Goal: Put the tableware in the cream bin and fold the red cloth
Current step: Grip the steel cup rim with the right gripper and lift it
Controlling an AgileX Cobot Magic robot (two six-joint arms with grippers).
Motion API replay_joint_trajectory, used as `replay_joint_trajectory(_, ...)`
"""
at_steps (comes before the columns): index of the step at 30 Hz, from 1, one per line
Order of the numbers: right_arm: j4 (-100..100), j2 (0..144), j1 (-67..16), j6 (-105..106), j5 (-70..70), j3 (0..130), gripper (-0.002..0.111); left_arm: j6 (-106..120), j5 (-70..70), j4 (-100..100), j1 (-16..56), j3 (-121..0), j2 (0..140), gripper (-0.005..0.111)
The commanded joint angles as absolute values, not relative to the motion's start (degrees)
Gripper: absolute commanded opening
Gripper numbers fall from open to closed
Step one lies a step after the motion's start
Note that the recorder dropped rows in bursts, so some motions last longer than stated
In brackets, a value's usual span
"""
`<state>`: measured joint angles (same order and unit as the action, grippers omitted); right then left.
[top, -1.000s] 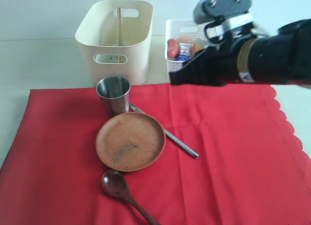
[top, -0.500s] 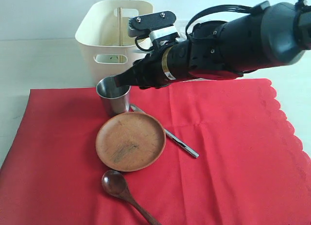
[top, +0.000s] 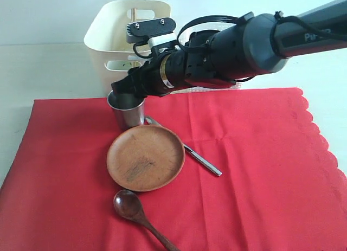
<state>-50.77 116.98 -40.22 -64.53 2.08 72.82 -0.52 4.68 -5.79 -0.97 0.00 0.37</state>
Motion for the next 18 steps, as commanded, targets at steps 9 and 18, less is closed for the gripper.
replay_joint_trajectory(9,-50.9,120.6,-40.3,-64.6,2.9,74.4,0.045,-0.7,4.8,-5.9,-1.0,0.0,0.0,0.000)
replay_joint_trajectory(18,-48.3,120.8,-40.3,-64.5,2.3,74.4,0.000,-0.7,4.8,-5.9,-1.0,0.0,0.0,0.000)
